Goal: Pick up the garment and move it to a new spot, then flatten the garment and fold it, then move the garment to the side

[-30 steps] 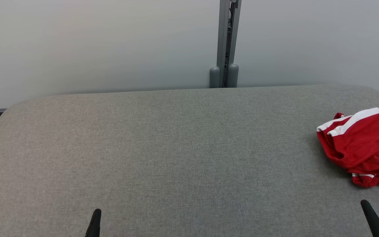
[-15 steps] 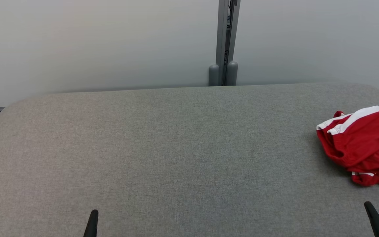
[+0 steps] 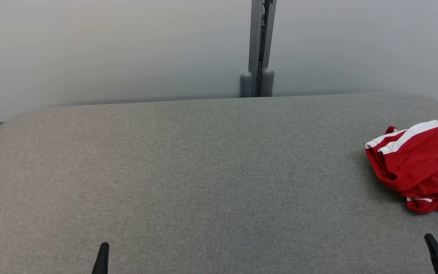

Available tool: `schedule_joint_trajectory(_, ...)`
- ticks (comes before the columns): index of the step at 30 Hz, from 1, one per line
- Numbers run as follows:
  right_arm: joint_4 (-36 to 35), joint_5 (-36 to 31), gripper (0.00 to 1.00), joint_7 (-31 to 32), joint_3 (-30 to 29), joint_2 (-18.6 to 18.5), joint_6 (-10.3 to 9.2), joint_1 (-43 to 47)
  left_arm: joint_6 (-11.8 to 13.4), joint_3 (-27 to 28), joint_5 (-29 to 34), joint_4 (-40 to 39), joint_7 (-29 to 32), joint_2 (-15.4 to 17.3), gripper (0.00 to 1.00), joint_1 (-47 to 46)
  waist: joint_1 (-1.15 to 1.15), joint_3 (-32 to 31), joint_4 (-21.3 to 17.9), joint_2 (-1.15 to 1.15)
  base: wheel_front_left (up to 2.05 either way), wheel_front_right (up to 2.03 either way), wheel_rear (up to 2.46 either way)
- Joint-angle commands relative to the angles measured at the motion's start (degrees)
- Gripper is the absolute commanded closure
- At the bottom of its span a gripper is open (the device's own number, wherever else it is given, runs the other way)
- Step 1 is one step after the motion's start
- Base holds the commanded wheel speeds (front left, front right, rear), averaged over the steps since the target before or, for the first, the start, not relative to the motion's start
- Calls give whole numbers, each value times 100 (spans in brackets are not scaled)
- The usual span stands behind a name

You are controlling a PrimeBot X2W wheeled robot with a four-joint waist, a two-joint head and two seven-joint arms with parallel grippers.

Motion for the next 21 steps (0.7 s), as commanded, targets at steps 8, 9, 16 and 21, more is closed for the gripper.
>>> schedule_joint_trajectory(8,-128,453,100,113,-94,15,12,84,-161,123,-329,-164,50,-93,100,146,0,32,-12,0,0,0,0)
schedule_joint_trajectory(9,-135,500,100,123,-99,18,12,93,-169,132,-364,-177,55,-103,100,158,0,36,-14,0,0,0,0)
schedule_joint_trajectory(16,-166,796,100,180,-134,35,13,144,-249,191,-568,-253,74,-182,100,214,0,62,-24,0,0,0,0)
schedule_joint_trajectory(21,-207,1045,100,224,-166,48,13,178,-310,241,-748,-309,98,-234,100,286,0,84,-33,0,0,0,0)
